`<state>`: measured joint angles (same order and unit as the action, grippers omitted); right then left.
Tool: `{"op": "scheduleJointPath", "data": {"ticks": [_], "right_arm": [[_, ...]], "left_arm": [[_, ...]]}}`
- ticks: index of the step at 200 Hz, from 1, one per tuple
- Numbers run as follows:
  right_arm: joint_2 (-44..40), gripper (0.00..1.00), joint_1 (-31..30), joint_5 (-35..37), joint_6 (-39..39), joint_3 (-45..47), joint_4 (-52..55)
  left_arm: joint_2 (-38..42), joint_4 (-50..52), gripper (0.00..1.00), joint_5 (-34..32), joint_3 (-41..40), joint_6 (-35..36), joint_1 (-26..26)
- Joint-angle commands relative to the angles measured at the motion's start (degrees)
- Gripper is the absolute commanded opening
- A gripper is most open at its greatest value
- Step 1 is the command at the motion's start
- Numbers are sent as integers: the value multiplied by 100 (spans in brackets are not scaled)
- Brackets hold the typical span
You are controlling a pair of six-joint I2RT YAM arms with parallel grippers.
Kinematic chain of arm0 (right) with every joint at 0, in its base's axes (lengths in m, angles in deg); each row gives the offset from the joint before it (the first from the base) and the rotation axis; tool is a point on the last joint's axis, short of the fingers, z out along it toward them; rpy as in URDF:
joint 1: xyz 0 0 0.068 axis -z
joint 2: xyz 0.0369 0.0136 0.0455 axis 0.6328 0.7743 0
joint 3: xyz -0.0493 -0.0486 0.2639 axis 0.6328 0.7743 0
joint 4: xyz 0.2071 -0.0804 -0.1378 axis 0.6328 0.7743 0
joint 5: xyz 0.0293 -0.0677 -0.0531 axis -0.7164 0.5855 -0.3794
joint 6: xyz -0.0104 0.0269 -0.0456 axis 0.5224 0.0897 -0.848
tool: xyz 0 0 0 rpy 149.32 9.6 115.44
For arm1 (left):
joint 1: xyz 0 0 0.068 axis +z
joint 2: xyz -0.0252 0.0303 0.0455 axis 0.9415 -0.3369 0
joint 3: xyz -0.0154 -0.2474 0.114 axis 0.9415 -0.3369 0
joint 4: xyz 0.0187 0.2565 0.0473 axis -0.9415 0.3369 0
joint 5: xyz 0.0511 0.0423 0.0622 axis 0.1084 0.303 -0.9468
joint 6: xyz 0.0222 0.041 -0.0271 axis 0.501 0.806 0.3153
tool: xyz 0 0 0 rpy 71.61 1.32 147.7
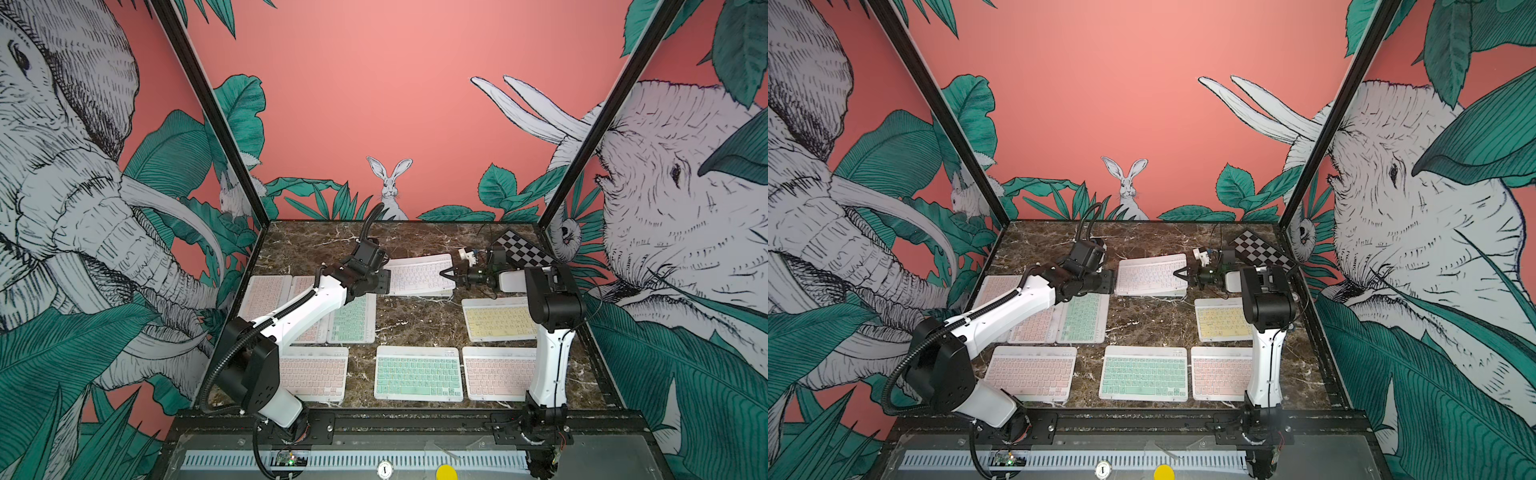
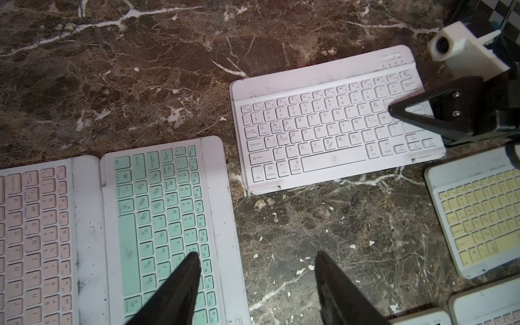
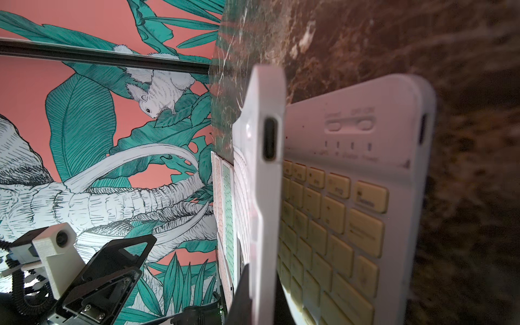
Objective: Stack the numeric keypads
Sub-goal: Place the numeric keypad at the numeric keypad.
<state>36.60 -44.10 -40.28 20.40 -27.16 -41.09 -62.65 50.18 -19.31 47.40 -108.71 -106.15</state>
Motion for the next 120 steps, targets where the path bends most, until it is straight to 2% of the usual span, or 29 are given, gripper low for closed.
{"op": "scheduleJointPath", "data": {"ticks": [1, 43, 106, 120], "right_arm": [[3, 16, 36, 456, -361, -95, 331], [-89, 26, 46, 582, -576, -130, 642], [-339, 32, 50, 986, -1190, -287, 1605], [-399, 38, 43, 1086, -1268, -298, 1738]], "left_arm": [[-2, 104, 67, -3, 97, -1, 35], [-6, 71, 67, 37, 71, -4, 35], [7, 28, 67, 50, 25, -16, 40], [24, 14, 67, 58, 5, -18, 36]]}}
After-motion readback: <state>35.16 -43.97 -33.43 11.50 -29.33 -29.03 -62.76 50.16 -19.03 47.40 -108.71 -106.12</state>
